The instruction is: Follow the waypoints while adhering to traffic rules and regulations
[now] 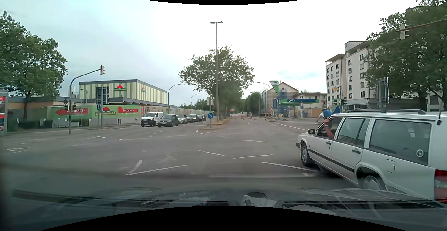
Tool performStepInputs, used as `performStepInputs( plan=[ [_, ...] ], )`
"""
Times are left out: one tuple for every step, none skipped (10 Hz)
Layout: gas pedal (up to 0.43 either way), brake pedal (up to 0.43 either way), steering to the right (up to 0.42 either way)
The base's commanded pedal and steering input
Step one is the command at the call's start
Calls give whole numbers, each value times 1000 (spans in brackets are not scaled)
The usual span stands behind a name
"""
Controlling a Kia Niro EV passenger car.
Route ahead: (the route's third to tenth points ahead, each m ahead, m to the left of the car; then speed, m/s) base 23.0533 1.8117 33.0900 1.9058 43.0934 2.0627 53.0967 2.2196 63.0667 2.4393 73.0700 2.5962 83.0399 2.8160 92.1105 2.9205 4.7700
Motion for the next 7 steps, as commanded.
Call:
performStepInputs(
  plan=[
    [197, 0, 21],
    [189, 0, 19],
    [189, 0, 14],
    [177, 0, 8],
    [177, 0, 7],
    [169, 0, 5],
    [169, 0, 3]
  ],
)
